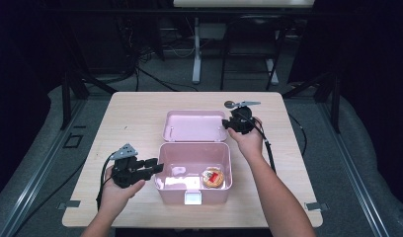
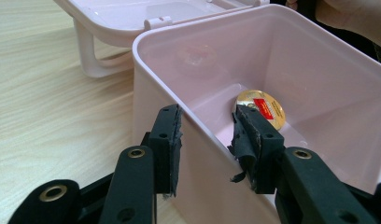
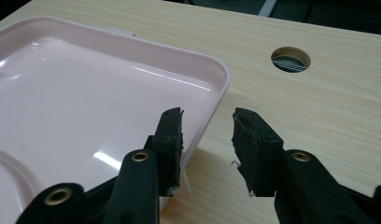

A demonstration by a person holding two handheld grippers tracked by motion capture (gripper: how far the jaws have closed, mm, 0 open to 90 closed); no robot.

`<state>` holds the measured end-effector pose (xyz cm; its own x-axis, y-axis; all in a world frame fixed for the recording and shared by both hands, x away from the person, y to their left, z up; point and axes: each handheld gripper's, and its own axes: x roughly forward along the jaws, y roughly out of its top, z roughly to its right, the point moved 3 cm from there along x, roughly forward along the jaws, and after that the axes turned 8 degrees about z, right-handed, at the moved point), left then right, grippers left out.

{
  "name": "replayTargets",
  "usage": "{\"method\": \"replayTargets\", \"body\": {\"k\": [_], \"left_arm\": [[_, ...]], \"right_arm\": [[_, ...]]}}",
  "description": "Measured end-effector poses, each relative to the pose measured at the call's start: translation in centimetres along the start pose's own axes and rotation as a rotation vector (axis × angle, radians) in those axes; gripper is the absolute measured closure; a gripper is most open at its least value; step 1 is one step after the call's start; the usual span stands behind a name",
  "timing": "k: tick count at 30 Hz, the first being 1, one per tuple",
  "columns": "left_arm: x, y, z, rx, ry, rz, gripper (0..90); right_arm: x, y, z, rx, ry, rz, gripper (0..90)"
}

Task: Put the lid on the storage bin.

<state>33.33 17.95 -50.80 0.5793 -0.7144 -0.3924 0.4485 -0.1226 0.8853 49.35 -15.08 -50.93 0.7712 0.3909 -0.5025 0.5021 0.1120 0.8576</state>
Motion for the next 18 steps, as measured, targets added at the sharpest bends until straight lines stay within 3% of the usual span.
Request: {"method": "replayTargets", "body": {"k": [3,18], "left_arm": [[0.0,0.0,0.0,0.0,-0.002,-0.003,61.6],[0.0,0.0,0.0,0.001,-0.005,-0.005,61.6]], "right_arm": [[0.4,-0.1,-0.1,-0.001,-0.01,-0.008,63.6],[1.6,-0.3,-0.4,0.093,-0.023,-0.051,70.7]]}}
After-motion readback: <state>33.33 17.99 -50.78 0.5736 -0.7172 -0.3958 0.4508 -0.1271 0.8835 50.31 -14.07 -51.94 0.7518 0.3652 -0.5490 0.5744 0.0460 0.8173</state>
